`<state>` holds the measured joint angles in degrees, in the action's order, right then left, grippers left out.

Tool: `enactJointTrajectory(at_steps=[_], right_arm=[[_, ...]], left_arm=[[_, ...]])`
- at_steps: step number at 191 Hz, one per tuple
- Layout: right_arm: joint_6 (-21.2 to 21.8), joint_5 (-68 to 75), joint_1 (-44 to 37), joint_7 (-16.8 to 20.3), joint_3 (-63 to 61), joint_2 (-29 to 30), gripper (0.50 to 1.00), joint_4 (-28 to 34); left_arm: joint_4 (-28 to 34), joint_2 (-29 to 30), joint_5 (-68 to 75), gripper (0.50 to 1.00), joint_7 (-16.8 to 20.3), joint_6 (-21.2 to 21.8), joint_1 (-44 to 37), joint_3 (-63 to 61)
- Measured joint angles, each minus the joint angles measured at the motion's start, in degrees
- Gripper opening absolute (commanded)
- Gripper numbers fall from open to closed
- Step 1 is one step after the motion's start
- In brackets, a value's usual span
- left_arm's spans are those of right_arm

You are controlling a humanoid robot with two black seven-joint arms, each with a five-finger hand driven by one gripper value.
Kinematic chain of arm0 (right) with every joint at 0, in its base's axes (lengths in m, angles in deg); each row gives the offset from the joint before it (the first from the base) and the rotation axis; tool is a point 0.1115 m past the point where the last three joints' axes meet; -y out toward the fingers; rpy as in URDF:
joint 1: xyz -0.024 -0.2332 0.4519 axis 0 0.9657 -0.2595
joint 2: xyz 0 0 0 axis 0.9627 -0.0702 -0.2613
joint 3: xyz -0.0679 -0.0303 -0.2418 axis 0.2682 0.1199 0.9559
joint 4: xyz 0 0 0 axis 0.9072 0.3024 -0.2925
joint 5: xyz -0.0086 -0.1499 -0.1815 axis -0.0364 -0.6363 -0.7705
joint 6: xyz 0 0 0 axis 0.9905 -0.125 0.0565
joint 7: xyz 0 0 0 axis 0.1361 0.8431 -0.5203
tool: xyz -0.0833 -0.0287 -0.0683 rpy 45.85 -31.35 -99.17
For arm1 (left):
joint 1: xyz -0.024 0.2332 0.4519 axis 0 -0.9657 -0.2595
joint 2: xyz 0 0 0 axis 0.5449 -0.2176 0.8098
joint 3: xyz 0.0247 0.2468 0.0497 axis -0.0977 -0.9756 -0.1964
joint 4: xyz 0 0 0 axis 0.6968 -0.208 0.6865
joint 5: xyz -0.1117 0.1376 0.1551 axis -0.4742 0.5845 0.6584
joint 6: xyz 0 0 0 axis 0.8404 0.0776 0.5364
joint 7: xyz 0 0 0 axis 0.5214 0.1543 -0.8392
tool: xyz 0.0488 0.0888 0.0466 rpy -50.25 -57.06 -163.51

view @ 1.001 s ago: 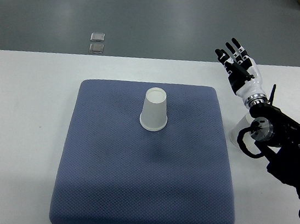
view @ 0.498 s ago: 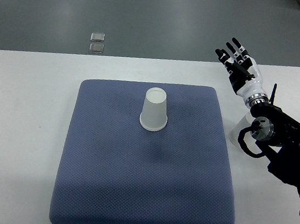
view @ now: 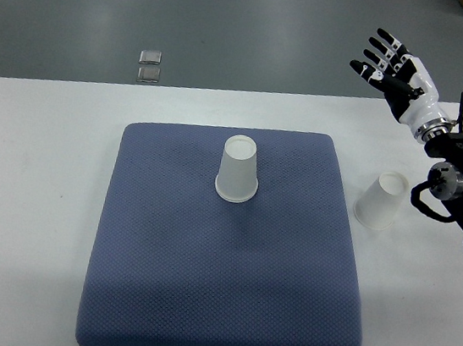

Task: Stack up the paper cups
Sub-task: 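Move the right hand down toward the second white paper cup, then close the right hand's fingers around the white paper cup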

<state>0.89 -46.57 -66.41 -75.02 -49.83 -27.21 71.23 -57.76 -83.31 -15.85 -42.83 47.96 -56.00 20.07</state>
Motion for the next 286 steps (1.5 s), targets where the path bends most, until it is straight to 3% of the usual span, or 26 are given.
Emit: enactJointTrajectory(at_steps=[56,97,129,184,205,286], right_arm=[[1.1,-14.4,-0.7,0.1,10.1,-13.7,0.913,9.4],[2.0,-37.2,-3.4,-0.1,18.3,-20.5,0.913,12.2],[5.4,-54.1,-5.8,-0.7,20.4,-23.0,0.913,13.1],[10.1,-68.5,-9.3,-0.7,21.3,-24.6,0.913,17.2],[8.5,-72.9,-9.3,-0.4,22.8,-23.6,0.913,17.3],[-3.9,-78.3,-6.8,0.9,27.6,-20.8,0.913,14.3]], left_arm=[[0.0,0.0,0.0,1.0,0.0,0.0,0.0,0.0],[0.0,0.0,0.0,1.0,0.0,0.0,0.0,0.0],[0.0,0.0,0.0,1.0,0.0,0.0,0.0,0.0],[0.0,0.0,0.0,1.0,0.0,0.0,0.0,0.0],[0.0,0.0,0.0,1.0,0.0,0.0,0.0,0.0],[0.0,0.0,0.0,1.0,0.0,0.0,0.0,0.0]])
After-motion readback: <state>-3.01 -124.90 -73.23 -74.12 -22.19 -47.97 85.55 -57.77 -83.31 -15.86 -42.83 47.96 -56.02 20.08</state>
